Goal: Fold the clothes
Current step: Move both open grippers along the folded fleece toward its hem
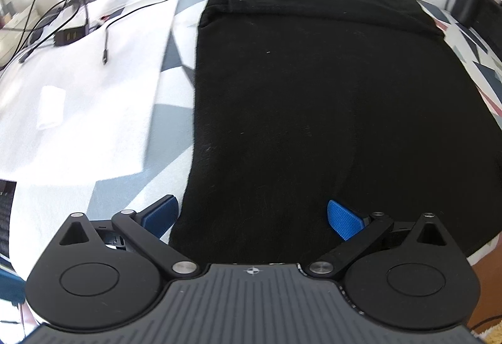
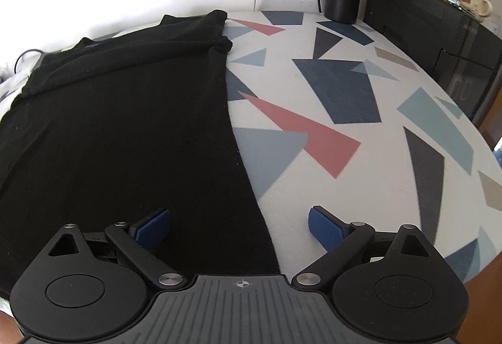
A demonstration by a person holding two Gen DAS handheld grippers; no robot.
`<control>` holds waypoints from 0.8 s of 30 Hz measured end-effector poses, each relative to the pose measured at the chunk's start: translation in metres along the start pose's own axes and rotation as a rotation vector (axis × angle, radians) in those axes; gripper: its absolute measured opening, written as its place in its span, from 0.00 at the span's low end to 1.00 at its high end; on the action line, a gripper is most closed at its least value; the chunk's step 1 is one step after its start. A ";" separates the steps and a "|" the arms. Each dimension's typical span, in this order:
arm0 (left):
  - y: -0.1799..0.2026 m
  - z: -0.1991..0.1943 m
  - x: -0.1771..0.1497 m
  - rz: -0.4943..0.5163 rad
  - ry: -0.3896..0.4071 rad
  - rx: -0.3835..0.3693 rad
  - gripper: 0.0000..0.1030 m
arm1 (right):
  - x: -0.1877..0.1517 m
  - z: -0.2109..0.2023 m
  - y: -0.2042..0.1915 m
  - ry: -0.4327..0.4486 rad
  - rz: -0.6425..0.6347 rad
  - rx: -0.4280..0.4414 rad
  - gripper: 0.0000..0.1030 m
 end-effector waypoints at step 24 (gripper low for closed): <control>-0.018 -0.005 -0.013 -0.137 0.037 0.071 0.99 | 0.004 -0.004 0.005 -0.025 -0.071 0.031 0.64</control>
Point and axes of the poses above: each gripper's, at about its wrist camera, not at the fingertips, and z roughly the way its jaws point, y to its right, x to its top, the point moved 8 cm from there along z, roughly the way its jaws point, and after that the axes turned 2 degrees about -y, right-handed, at the moved point
